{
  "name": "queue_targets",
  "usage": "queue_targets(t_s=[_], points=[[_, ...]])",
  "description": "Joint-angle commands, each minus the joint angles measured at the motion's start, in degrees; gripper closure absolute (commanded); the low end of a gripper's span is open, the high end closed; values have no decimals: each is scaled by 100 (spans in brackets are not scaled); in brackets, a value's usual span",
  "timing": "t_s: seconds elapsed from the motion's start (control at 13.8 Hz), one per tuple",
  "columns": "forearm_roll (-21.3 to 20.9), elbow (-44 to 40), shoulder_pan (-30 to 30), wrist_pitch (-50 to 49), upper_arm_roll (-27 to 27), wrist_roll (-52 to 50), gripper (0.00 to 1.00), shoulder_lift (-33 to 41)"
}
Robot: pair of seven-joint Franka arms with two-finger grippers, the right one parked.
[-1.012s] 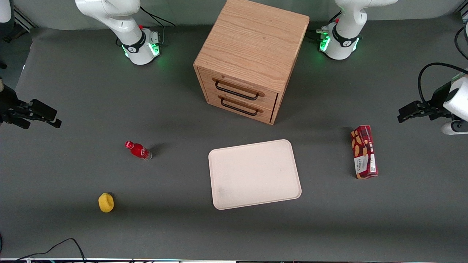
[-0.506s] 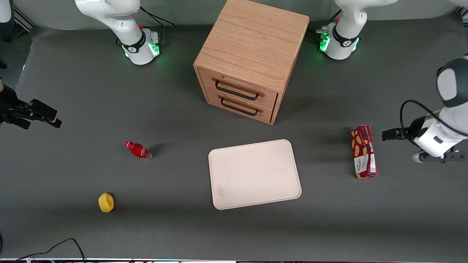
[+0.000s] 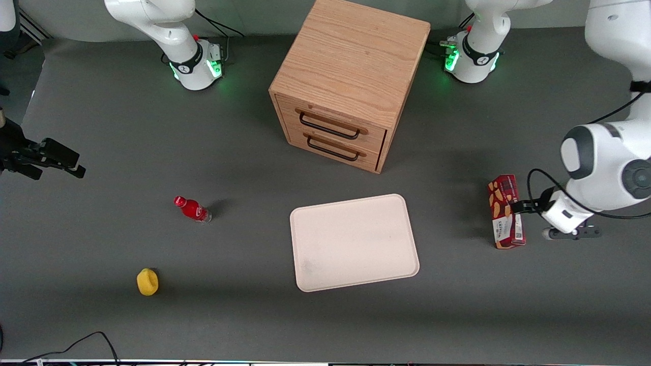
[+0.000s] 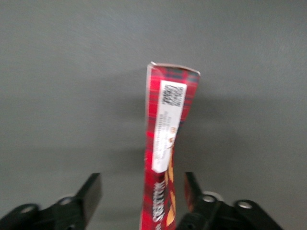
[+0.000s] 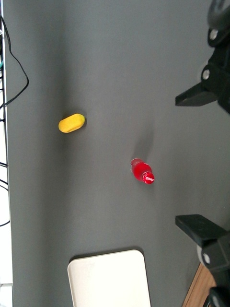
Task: Place red cookie box on tray
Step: 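Close the left gripper on the red cookie box and lift it, then carry the box over the white tray and lower it onto the tray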
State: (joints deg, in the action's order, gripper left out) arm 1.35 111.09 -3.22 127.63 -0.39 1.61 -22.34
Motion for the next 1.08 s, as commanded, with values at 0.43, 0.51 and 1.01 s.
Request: queue_targets(t_s=[0.43,0.51,1.01], points=[[-3,-655,576,-568,21,-466,100,-33],[14,-1259,812,-1155,21,-869,100,-234],[384,-3646,2061,-2367,-76,-2972,100,-1491]])
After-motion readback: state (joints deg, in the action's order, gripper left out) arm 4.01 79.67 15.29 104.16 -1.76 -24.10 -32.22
